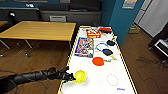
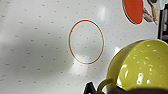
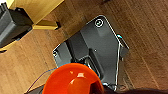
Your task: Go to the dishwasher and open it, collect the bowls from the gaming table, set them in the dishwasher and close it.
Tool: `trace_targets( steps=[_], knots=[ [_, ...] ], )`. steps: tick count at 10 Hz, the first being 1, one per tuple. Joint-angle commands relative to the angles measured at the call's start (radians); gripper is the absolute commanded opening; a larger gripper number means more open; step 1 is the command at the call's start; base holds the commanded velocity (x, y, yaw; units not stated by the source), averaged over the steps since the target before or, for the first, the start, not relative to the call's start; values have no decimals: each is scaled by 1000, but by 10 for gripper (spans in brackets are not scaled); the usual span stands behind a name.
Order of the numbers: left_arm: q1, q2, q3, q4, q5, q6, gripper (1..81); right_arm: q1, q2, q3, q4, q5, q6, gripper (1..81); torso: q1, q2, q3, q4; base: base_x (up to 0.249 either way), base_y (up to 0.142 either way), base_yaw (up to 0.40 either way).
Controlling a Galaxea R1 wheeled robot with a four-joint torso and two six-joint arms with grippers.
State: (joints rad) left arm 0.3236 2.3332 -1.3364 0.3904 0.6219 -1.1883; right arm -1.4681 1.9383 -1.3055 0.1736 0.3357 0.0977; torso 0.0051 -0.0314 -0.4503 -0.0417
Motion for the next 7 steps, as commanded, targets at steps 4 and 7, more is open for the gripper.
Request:
trace_targets(
  steps=[4,7],
  knots=[
    [128,-414,373,74,-18,36,10,2,-59,14,-26,-66,2,10,0,0,0,0,0,0,0],
    [222,-526,410,-13,-24,183,10,1,-52,0,-26,-67,2,10,0,0,0,0,0,0,0]
  ],
)
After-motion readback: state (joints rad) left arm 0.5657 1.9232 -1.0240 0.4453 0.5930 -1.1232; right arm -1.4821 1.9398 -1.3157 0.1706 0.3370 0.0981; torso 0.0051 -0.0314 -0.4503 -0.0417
